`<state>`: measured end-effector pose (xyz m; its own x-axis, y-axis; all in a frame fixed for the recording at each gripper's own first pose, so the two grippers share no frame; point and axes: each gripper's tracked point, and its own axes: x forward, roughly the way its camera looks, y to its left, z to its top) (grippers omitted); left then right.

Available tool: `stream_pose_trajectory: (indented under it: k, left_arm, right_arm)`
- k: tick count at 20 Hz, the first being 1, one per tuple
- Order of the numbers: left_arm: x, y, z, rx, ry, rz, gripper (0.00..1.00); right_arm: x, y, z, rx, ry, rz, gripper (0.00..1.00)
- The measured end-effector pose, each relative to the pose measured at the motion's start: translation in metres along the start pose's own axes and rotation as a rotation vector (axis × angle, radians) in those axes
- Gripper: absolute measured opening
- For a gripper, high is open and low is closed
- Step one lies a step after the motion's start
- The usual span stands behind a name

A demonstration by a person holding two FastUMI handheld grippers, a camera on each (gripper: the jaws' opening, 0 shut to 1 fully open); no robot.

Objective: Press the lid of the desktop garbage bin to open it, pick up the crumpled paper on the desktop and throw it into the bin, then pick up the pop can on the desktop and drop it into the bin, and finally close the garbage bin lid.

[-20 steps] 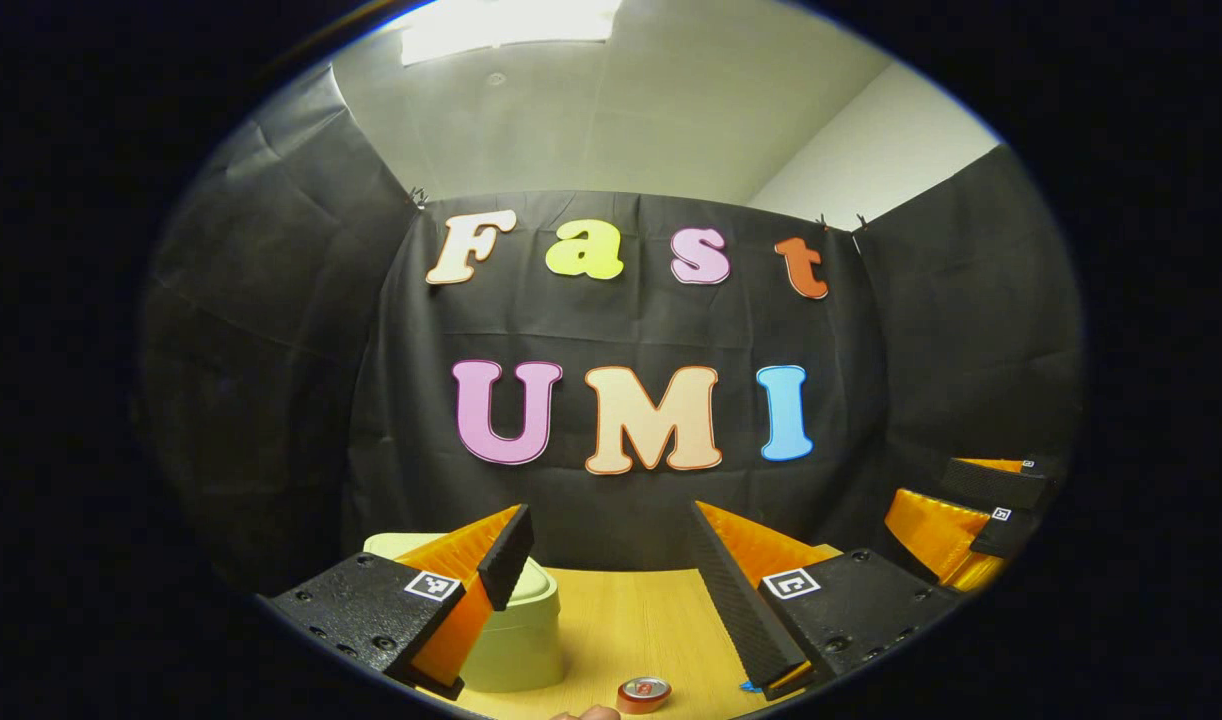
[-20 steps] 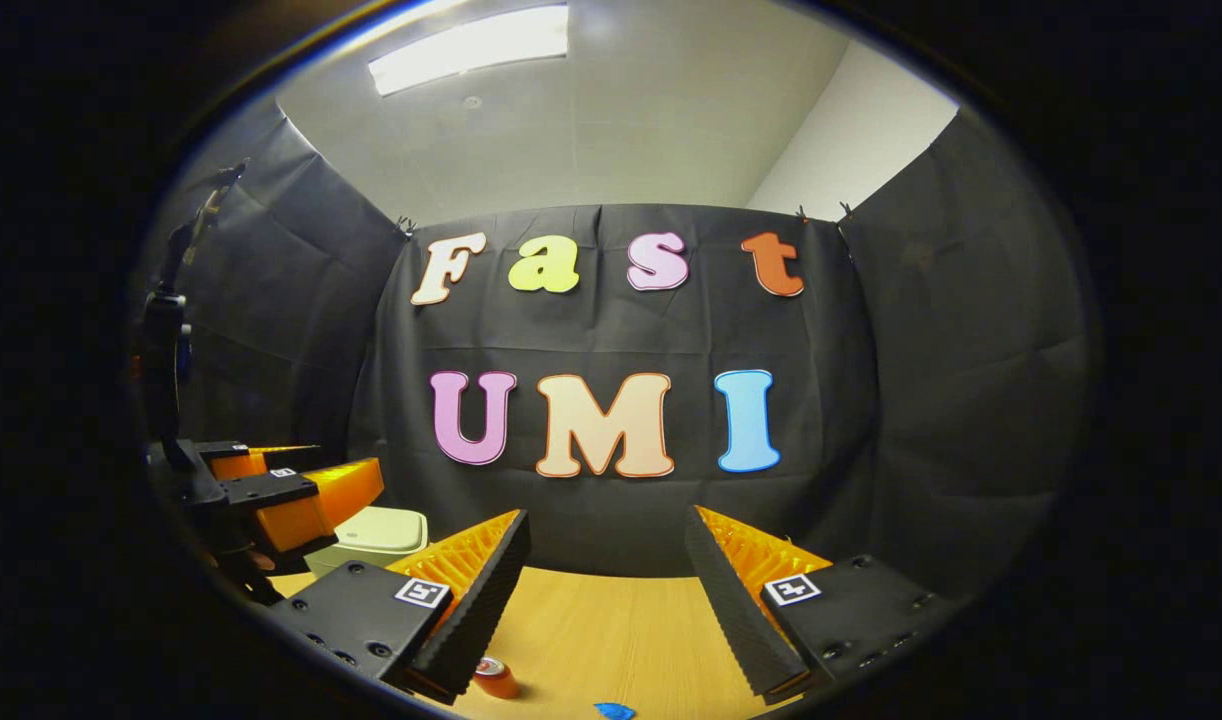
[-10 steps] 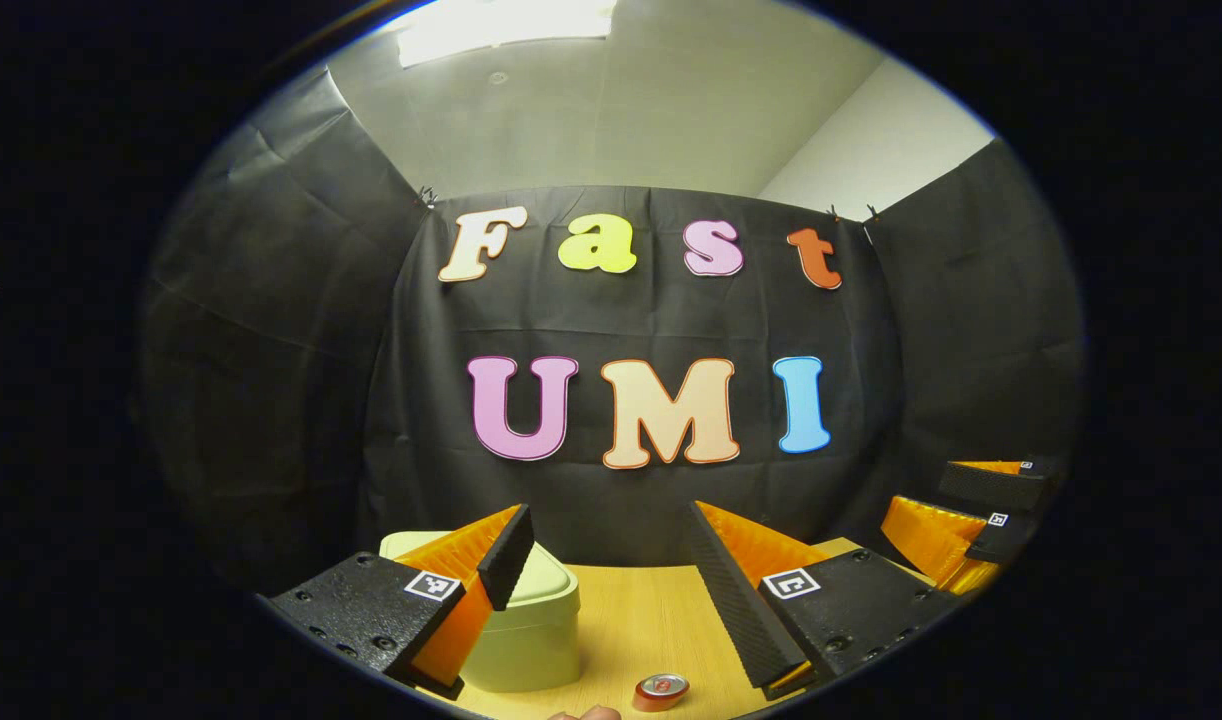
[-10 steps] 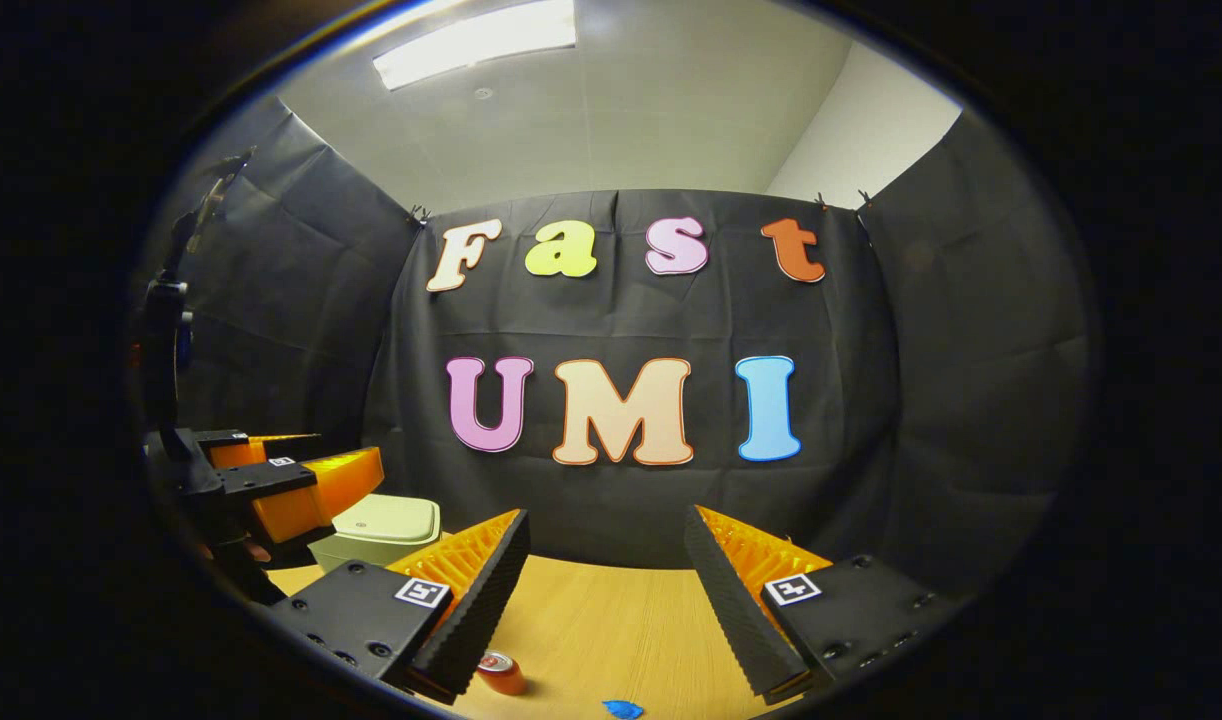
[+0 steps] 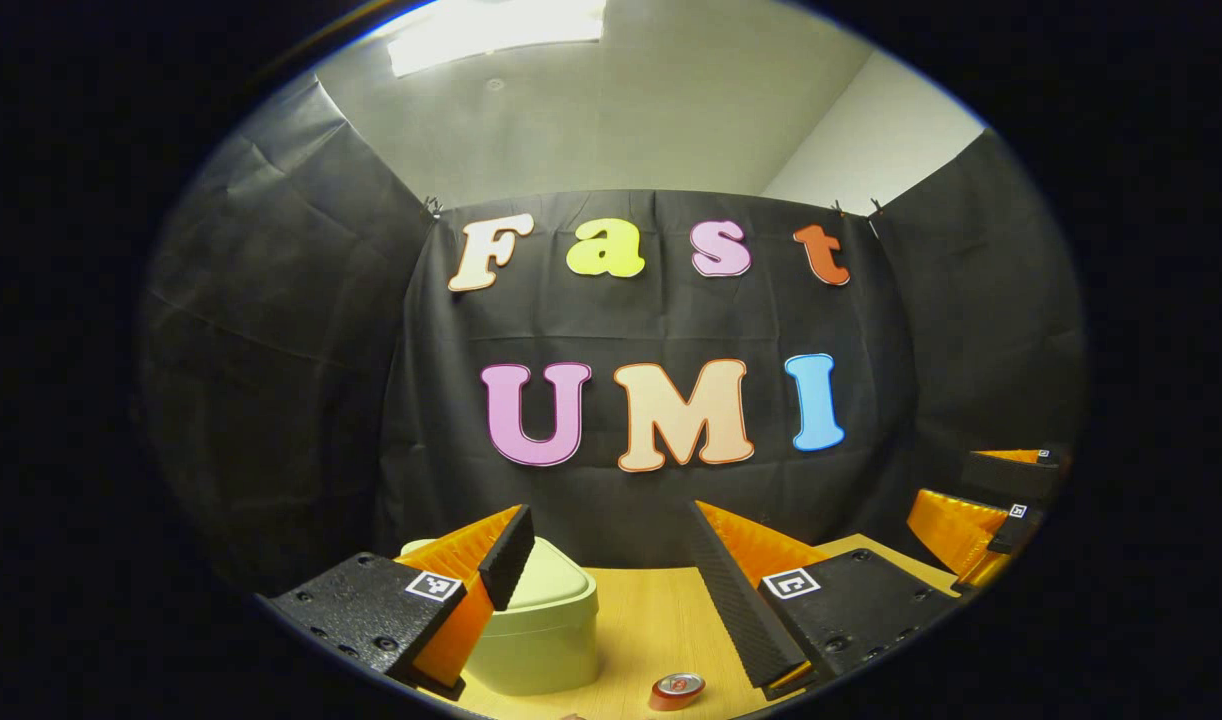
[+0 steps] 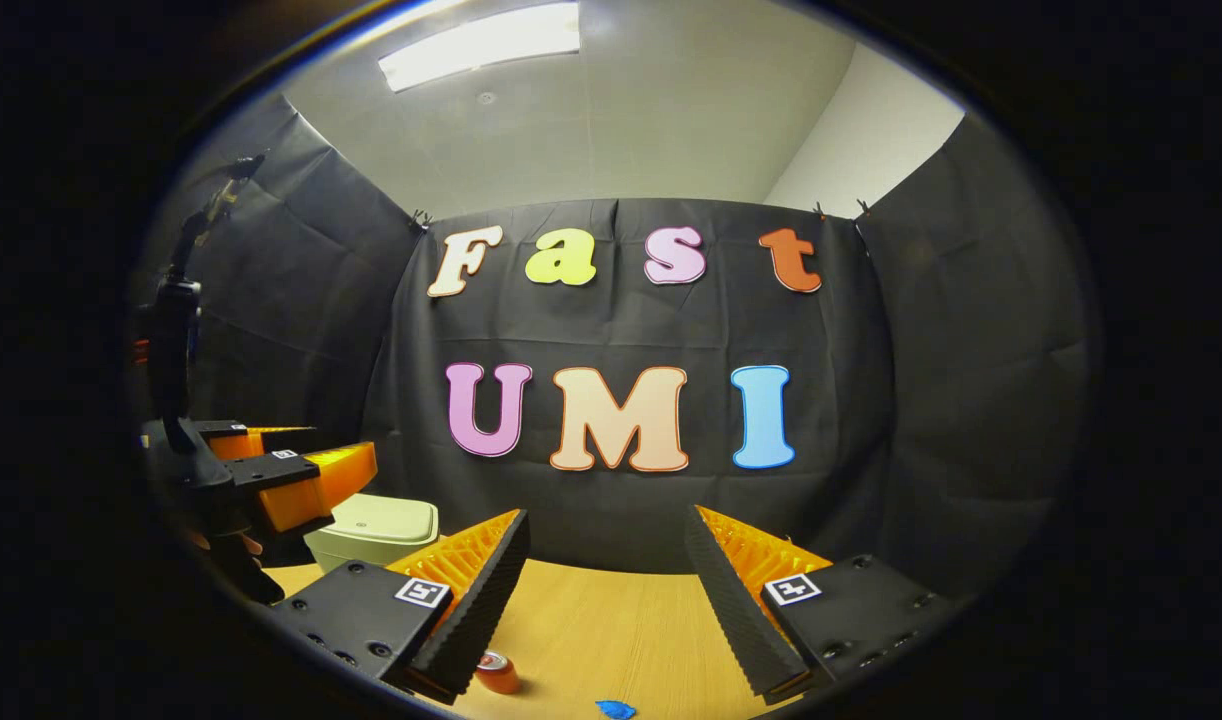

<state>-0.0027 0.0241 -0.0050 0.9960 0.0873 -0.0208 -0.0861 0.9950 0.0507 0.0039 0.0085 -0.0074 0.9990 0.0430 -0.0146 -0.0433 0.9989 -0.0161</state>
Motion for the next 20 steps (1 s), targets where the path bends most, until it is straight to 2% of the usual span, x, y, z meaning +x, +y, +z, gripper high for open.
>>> stream_pose_trajectory:
  k: [2, 3, 4, 7, 8, 9, 10, 12, 14, 20]
  left_arm:
    - [0.000, -0.001, 0.001, 0.006, -0.003, -0.002, 0.84]
    - [0.001, -0.001, 0.000, 0.013, -0.001, -0.003, 0.74]
    - [0.002, -0.001, -0.002, 0.019, 0.004, -0.003, 0.71]
    - [0.007, 0.001, -0.007, 0.032, 0.024, -0.001, 0.44]
    - [0.008, 0.003, -0.011, 0.034, 0.031, 0.005, 0.41]
    - [0.010, 0.003, -0.013, 0.033, 0.039, 0.003, 0.32]
    - [0.013, 0.005, -0.019, 0.030, 0.052, 0.006, 0.30]
    - [0.018, 0.011, -0.029, 0.021, 0.084, 0.017, 0.19]
    - [0.022, 0.022, -0.040, 0.017, 0.114, 0.045, 0.01]
    - [0.043, 0.069, -0.072, 0.054, 0.161, 0.137, 0.00]
  right_arm:
    - [0.000, -0.005, -0.001, 0.003, 0.000, -0.008, 0.98]
    - [-0.002, -0.006, -0.002, 0.008, 0.002, -0.010, 0.98]
    - [-0.002, -0.008, -0.003, 0.011, 0.006, -0.014, 0.98]
    - [0.001, -0.013, -0.009, 0.016, 0.020, -0.025, 0.98]
    - [0.002, -0.015, -0.010, 0.016, 0.025, -0.030, 0.98]
    - [0.003, -0.016, -0.012, 0.016, 0.028, -0.033, 0.98]
    - [0.005, -0.016, -0.012, 0.015, 0.031, -0.036, 0.98]
    - [0.009, -0.018, -0.013, 0.012, 0.033, -0.042, 0.98]
    - [0.012, -0.019, -0.015, 0.006, 0.040, -0.049, 0.98]
    - [0.022, -0.014, -0.031, -0.003, 0.085, -0.063, 0.98]
